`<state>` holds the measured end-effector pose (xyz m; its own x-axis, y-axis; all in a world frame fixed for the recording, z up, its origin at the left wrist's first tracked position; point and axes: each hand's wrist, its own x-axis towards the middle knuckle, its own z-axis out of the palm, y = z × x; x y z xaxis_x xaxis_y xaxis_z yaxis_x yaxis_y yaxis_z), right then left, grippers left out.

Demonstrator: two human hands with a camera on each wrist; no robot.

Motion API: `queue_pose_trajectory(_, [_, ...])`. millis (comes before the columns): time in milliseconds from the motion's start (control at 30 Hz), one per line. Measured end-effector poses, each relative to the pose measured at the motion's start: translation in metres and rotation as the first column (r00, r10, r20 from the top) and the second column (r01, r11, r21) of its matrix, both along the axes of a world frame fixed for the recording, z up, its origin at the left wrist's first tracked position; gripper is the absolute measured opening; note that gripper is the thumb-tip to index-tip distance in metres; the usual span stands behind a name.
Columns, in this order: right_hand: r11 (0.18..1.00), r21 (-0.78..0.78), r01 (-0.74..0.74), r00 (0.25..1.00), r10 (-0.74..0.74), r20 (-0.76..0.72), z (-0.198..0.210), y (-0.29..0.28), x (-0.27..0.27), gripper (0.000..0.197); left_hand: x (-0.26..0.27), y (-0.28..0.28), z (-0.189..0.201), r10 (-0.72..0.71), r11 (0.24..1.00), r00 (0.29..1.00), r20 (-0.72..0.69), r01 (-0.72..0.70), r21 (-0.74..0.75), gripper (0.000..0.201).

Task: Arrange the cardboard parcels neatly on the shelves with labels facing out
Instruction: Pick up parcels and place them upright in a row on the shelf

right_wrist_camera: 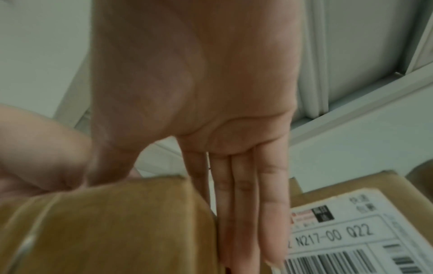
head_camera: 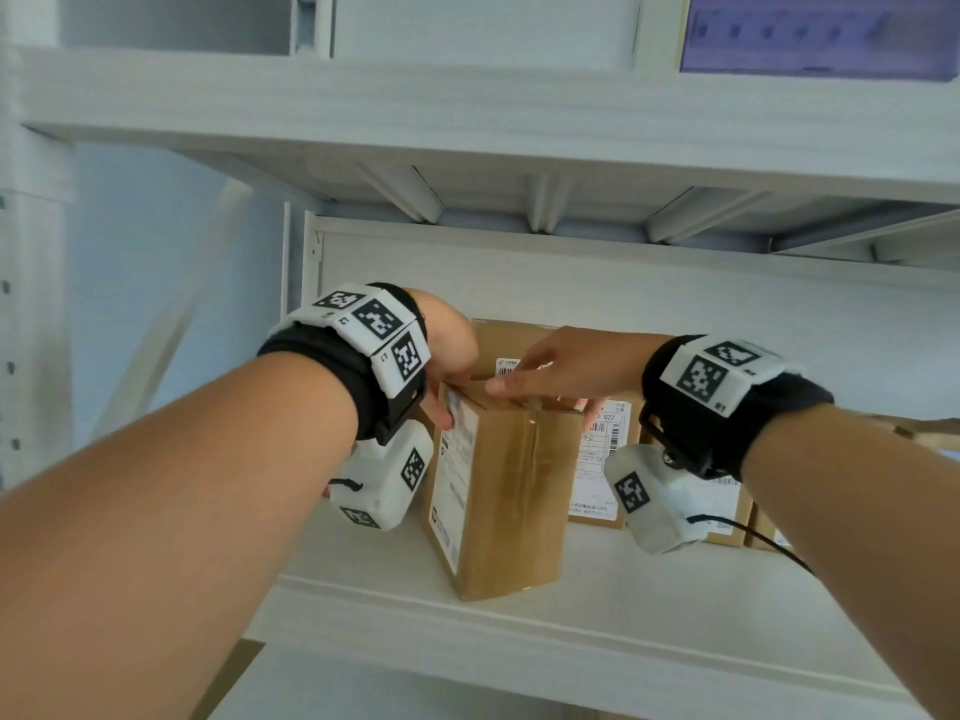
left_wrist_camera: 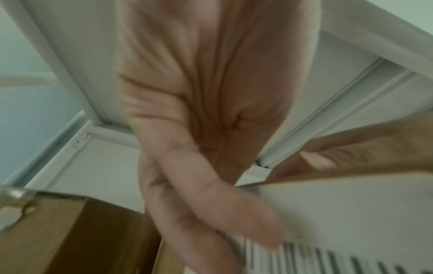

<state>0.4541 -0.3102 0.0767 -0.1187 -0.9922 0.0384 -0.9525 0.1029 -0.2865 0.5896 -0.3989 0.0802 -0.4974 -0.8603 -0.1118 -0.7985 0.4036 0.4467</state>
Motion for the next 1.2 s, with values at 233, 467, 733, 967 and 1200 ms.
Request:
queue_pose_trajectory(233, [0.987,0.161,-0.010,0.998,0.021,-0.065,0.008,0.010,0.013,0.064,0.009,-0.001,-0.004,-0.007,0.990,0.995,-0.099,0.021,0.140,0.014])
queue_pose_trajectory(467, [0.969,0.246,-0.017,1.000,0.017,0.004,0.016,0.018,0.000,0.051,0.007,0.001,-0.003,0.005,1.000,0.997,-0.082,-0.003,0.025,0.031])
queue_pose_trajectory(733, [0.971,0.241,-0.004,0.993,-0.025,0.114,0.013,0.028,-0.026,0.057,-0.013,-0.020,-0.011,-0.031,0.985,0.978,-0.208,-0.005,-0.172,0.028])
queue_pose_trajectory(967, [0.974,0.226,-0.002,0.999,-0.008,0.045,0.011,0.029,-0.037,0.063,0.007,-0.059,-0.009,0.178,0.894,0.982,0.068,-0.132,-0.428,0.052])
queue_pose_trajectory(1200, [0.979,0.203,-0.001,1.000,0.006,-0.023,0.009,0.016,-0.026,0.074,0.031,-0.086,-0.029,0.252,0.922,0.936,0.245,-0.155,-0.355,0.065])
